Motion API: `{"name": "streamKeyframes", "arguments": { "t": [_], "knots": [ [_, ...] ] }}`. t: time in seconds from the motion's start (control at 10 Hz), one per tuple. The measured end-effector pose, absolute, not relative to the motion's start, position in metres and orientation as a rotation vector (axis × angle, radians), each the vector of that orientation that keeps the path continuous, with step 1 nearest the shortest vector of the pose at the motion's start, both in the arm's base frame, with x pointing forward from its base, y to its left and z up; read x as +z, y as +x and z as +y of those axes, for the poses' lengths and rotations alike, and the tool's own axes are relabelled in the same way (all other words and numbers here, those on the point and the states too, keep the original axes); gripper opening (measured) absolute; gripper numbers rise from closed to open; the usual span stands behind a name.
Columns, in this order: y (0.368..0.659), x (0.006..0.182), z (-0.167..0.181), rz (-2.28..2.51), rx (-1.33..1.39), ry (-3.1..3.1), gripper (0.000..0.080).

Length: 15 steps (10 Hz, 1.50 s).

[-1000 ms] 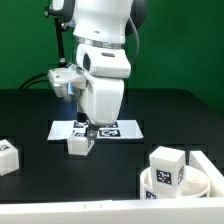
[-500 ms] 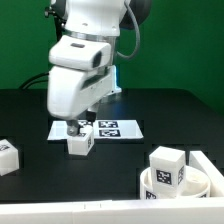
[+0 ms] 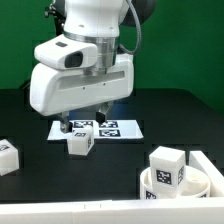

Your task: Assemble stool

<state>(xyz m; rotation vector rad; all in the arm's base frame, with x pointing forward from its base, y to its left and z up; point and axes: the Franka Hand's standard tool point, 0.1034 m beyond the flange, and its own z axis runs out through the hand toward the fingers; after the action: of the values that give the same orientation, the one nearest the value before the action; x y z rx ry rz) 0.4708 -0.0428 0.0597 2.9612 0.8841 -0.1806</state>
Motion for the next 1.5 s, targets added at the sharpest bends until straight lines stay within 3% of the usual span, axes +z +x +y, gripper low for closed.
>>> {"name": "streamKeyframes", "arguments": {
  "t": [0.3, 0.4, 0.8, 1.5],
  "knots": [
    [0.482, 0.050, -0.048, 0.160, -0.207, 3.113, 0.0649],
    [0.478, 0.043, -0.052, 0.021, -0.225, 3.151, 0.0649],
    [0.475, 0.042, -0.044, -0.234, -0.278, 3.156, 0.0649],
    [0.458, 0.047, -0.044, -0.377, -1.134, 3.048, 0.0649]
  ]
}}
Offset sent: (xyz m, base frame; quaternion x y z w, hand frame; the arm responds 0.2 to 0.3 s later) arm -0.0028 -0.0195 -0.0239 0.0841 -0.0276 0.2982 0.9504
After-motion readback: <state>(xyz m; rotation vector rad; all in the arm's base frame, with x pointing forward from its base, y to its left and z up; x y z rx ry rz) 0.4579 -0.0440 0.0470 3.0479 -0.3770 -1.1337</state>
